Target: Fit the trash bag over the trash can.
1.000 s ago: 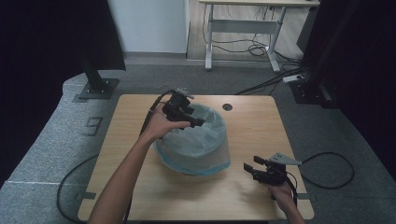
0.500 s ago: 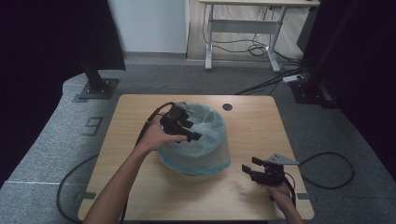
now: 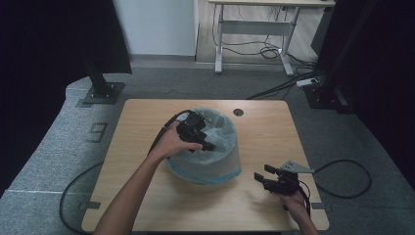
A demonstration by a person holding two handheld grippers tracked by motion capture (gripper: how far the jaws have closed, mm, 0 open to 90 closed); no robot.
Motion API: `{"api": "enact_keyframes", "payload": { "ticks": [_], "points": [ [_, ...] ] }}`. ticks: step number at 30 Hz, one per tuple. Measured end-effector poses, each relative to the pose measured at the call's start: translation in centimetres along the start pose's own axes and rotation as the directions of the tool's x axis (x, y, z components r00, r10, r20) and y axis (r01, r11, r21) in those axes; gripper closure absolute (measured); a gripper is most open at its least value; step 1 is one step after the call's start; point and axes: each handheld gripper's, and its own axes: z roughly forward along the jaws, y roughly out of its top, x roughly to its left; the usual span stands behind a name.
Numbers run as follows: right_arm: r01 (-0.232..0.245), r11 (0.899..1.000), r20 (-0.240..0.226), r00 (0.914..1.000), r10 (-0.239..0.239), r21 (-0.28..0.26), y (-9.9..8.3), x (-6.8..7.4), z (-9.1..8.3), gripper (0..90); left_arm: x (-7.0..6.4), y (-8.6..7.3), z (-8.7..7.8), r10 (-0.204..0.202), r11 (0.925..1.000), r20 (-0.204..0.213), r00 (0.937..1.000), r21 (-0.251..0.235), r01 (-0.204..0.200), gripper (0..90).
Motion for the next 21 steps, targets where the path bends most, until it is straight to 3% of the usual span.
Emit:
{"api": "enact_keyframes", "payload": {
  "ticks": [7,11,15,21],
  "points": [
    [0.000,1.000,-0.002,1.0000,0.000,0.001,0.0,0.0,0.0,33.5,0.1,0.2,0.6,-0.014,0.9993,0.002,0.9999,0.034,0.014,39.6],
    [0.000,1.000,-0.003,1.0000,0.000,0.002,0.0,-0.1,-0.1,33.5,0.1,0.0,-0.7,-0.007,0.9993,-0.001,1.0000,-0.037,0.006,39.5],
    [-0.002,1.000,-0.002,1.0000,0.002,0.001,0.0,-0.1,-0.1,33.5,0.3,-0.5,-3.0,-0.012,0.9935,-0.009,0.9999,-0.113,0.011,39.5],
    [0.002,1.000,0.003,1.0000,-0.002,-0.003,0.0,0.0,-0.1,33.5,1.1,-1.8,-5.3,-0.040,0.9899,-0.029,0.9988,-0.137,0.035,42.4]
  ]
}}
